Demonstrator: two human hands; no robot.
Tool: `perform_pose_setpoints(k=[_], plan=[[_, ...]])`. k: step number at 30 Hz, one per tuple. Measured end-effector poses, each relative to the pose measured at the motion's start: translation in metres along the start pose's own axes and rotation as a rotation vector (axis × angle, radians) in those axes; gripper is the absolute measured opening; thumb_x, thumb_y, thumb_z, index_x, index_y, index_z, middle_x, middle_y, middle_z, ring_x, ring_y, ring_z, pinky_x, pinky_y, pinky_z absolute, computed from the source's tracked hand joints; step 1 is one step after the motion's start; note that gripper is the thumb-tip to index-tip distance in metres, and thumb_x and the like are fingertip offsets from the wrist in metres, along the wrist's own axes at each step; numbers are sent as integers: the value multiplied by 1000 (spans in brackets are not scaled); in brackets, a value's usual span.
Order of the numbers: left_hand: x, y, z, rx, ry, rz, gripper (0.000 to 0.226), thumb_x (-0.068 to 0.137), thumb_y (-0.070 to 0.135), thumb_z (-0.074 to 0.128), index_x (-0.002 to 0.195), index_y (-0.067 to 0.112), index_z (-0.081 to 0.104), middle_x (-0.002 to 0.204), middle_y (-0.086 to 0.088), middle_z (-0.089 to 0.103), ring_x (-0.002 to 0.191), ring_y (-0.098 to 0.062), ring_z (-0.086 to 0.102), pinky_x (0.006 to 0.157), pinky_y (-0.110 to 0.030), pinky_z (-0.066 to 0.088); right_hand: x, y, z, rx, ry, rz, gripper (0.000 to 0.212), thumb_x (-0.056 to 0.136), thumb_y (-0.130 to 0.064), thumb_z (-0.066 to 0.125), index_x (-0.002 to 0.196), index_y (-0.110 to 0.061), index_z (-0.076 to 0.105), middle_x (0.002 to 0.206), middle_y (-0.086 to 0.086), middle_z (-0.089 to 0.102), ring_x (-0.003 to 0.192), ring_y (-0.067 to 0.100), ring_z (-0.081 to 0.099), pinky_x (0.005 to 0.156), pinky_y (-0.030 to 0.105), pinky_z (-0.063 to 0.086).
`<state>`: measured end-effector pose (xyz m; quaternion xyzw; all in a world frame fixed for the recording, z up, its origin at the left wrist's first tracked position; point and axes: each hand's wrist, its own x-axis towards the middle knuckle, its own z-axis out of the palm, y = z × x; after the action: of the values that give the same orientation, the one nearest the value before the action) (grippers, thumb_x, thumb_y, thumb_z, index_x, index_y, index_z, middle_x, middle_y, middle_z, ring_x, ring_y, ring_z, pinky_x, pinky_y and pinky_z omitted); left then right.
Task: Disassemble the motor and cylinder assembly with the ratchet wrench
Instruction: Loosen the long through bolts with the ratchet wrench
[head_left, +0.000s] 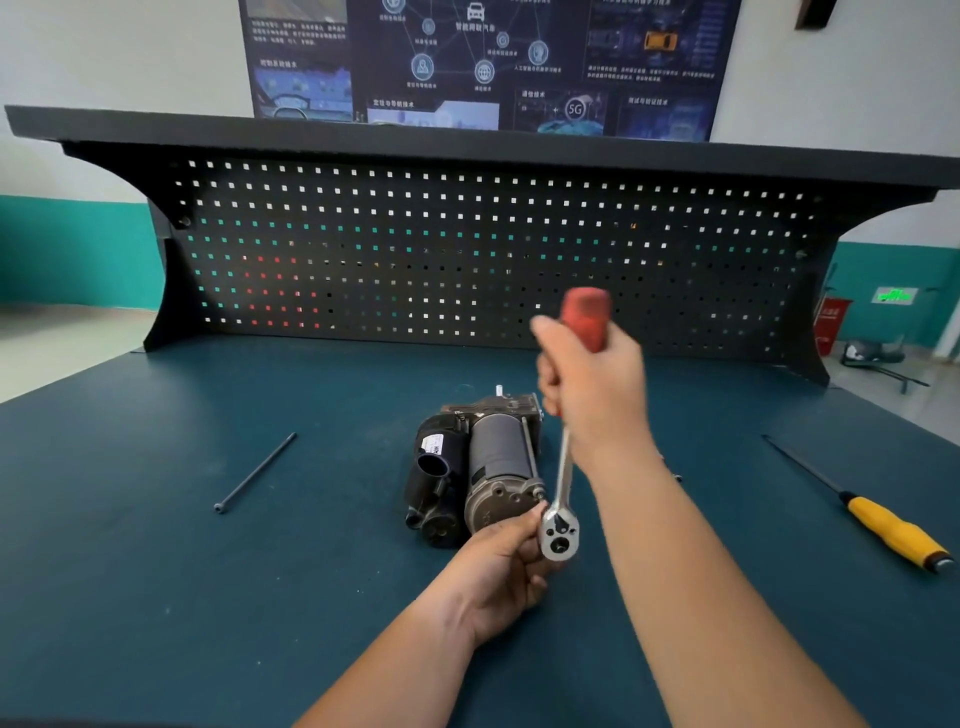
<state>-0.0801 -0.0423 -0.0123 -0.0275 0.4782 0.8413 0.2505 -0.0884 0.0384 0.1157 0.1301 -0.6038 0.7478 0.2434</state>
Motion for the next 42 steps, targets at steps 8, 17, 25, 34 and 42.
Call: perform_pose_setpoints(k=[8, 17, 25, 34, 42], plan=[[5, -4, -2, -13, 0, 54, 34, 91, 7, 52, 64, 16, 70, 66, 0, 59, 57, -9, 51, 51, -18, 40, -19, 4, 30, -392, -136, -167, 41, 82, -17, 67, 55, -20, 36, 46, -11, 35, 46, 7, 32, 47, 19, 30], [4, -6, 2, -72, 41, 91, 14, 62, 26, 69, 54, 15, 72, 59, 1, 65, 47, -7, 57, 40, -14, 39, -19, 8, -46, 469, 471, 40, 27, 90, -11, 54, 68, -18, 40, 42, -11, 38, 34, 4, 30, 35, 15, 24], [3, -4, 4, -54, 14, 78, 21, 69, 27, 64, 56, 15, 75, 62, 3, 69, 48, -4, 59, 41, -13, 38, -39, 47, -92, 738, 801, 254, 26, 90, -25, 48, 67, -21, 36, 50, -10, 34, 38, 5, 30, 39, 15, 27], [0, -3, 2, 6, -32, 39, 20, 85, 27, 59, 71, 18, 70, 65, 2, 65, 49, -7, 60, 45, -16, 40, -2, -1, -11, 77, 114, 21, 23, 87, -9, 60, 69, -16, 46, 42, -8, 44, 34, 6, 35, 35, 18, 30], [4, -4, -1, -7, -20, 34, 15, 90, 12, 54, 79, 13, 65, 70, -2, 64, 70, -14, 51, 71, -28, 39, -15, 6, 37, -360, -83, -169, 41, 80, -14, 65, 54, -21, 35, 43, -11, 32, 45, 7, 28, 44, 19, 26]])
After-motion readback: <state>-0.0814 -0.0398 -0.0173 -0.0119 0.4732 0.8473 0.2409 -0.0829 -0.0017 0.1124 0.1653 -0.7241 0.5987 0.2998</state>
